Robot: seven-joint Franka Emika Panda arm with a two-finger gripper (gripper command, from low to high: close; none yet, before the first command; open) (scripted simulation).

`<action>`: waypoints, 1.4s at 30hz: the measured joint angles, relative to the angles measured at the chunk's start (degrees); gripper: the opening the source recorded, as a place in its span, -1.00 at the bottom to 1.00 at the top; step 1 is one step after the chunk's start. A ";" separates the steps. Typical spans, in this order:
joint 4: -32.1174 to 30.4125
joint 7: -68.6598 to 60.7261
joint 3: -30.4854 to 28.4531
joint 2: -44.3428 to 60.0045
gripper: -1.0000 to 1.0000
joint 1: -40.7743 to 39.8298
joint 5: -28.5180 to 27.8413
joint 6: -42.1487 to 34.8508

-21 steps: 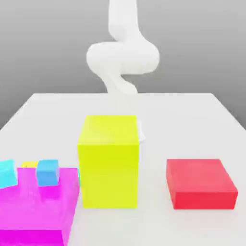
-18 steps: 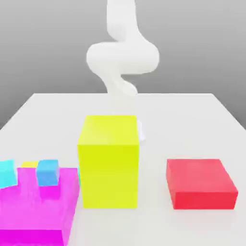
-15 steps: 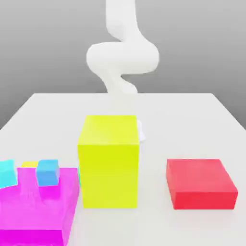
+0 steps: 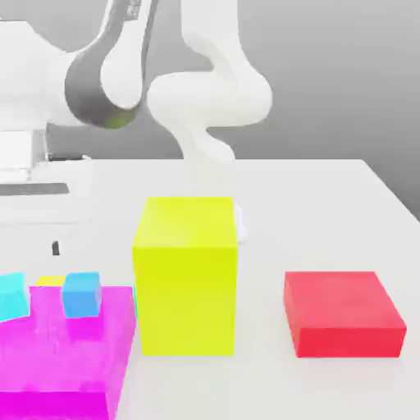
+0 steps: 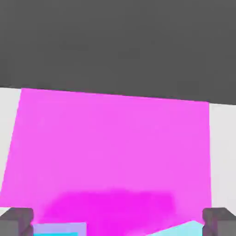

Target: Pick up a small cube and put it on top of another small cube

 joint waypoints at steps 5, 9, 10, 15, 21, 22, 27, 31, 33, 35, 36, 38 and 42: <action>-4.81 -9.78 -0.88 8.26 0.00 -4.93 1.36 4.82; -3.86 -17.05 5.23 13.28 0.00 -9.24 10.26 7.64; -3.50 -18.79 7.23 14.49 0.00 -10.74 12.55 8.34; -1.71 -26.83 18.14 20.36 0.00 -19.29 23.21 11.98; -1.19 -29.13 21.50 22.11 -1.00 -21.99 26.26 12.97; -1.19 -29.12 21.49 22.10 -1.00 -21.99 26.26 12.91; -2.11 -25.03 15.97 19.09 -1.00 -17.66 20.81 11.11; -3.59 -18.08 8.37 14.31 -1.00 -12.10 11.55 8.37; -4.36 -14.26 5.50 11.77 -1.00 -10.37 6.39 7.04; -5.09 -10.44 3.32 9.23 -1.00 -9.30 1.30 5.59; -5.33 -8.96 2.57 8.08 -1.00 -8.93 -1.01 4.92; -3.21 -9.44 1.37 7.68 -1.00 -9.32 -3.97 4.10; 4.16 -8.19 0.84 4.81 -1.00 -8.94 -8.38 -4.16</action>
